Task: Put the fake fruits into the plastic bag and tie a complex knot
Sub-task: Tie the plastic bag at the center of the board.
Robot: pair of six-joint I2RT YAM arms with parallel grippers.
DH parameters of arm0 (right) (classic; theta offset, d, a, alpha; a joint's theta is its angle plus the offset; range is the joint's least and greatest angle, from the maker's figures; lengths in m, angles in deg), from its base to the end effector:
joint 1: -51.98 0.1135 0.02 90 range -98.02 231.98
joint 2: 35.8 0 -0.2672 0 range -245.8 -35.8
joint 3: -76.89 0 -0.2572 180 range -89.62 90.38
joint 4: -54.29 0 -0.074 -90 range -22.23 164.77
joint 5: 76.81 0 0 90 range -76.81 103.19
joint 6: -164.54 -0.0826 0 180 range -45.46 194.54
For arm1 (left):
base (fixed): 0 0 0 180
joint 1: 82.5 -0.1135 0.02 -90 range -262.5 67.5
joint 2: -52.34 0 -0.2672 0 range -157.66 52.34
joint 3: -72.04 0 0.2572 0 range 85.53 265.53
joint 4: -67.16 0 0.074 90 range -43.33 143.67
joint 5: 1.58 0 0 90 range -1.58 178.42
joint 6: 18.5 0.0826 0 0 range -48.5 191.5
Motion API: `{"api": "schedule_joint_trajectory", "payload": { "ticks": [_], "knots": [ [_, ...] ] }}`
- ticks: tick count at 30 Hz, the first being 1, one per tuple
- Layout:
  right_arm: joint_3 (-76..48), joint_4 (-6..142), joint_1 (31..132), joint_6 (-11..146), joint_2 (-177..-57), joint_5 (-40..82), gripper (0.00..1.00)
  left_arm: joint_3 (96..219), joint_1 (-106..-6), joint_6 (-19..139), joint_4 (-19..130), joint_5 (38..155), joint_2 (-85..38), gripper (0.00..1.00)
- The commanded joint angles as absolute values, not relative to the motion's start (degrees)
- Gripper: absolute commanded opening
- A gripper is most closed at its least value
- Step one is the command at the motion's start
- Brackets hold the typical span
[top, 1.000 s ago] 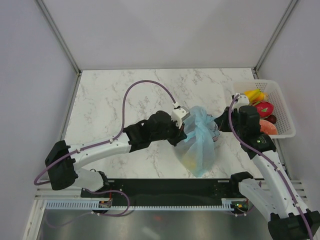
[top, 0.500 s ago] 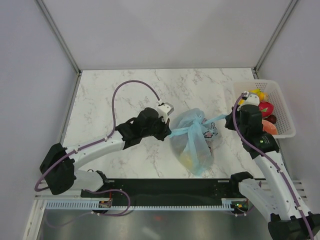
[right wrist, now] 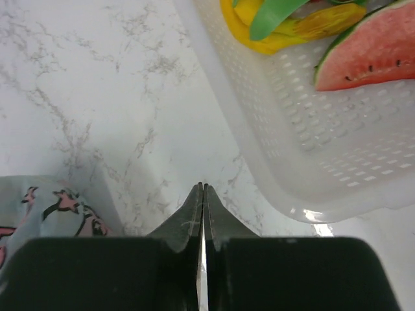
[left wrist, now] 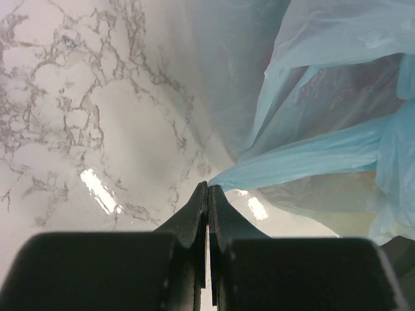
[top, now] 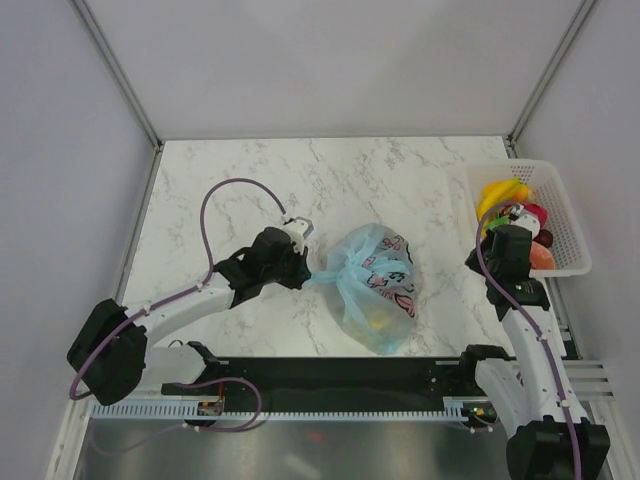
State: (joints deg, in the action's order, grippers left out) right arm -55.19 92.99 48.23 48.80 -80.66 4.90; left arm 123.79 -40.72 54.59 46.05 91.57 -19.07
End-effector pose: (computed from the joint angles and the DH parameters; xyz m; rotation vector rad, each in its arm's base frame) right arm 0.2128 -0.0259 0.2250 0.6346 2.0918 0.0585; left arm 0.2174 -0.2003 0.1780 0.5357 2.2916 -0.5848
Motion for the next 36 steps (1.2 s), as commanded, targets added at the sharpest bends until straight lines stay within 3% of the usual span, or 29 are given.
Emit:
{"api": "schedule_joint_trajectory", "payload": {
  "ticks": [1,3,4,6,7,10,20,29,32,36],
  "knots": [
    [-55.3,87.1,48.1,47.8,-77.8,12.8,0.07,125.4,-40.9,53.5,50.9,94.9,-15.7,0.02],
    [-55.4,85.7,48.0,47.6,-76.1,19.7,0.26,126.1,-40.8,53.0,51.6,96.0,-15.7,0.02],
    [-55.5,85.1,48.1,47.2,-73.9,22.6,0.48,126.6,-40.8,53.1,51.8,96.1,-15.8,0.02],
    [-55.5,83.7,48.1,45.4,-71.5,29.3,0.65,126.8,-40.4,53.1,52.1,96.4,-15.9,0.02],
    [-55.5,83.3,48.1,44.6,-69.0,31.0,0.80,126.8,-40.3,53.1,52.1,96.6,-15.9,0.02],
    [-56.0,82.4,48.0,41.0,-63.9,34.3,0.98,126.8,-40.1,52.6,52.4,97.4,-15.7,0.02],
    [-67.5,79.4,48.2,22.0,-52.5,32.7,0.98,125.7,-39.2,46.9,55.3,97.9,-13.2,0.02],
    [-69.3,77.5,50.8,19.4,-56.2,32.1,0.98,126.9,-39.2,43.9,55.4,97.2,-13.4,0.02],
    [-69.8,76.2,56.3,17.6,-58.4,29.6,0.98,127.4,-39.2,43.8,55.4,97.2,-14.2,0.02],
    [-68.9,77.3,63.6,17.1,-63.6,24.8,0.86,128.2,-39.2,43.8,55.4,97.0,-14.7,0.02]
  ]
}}
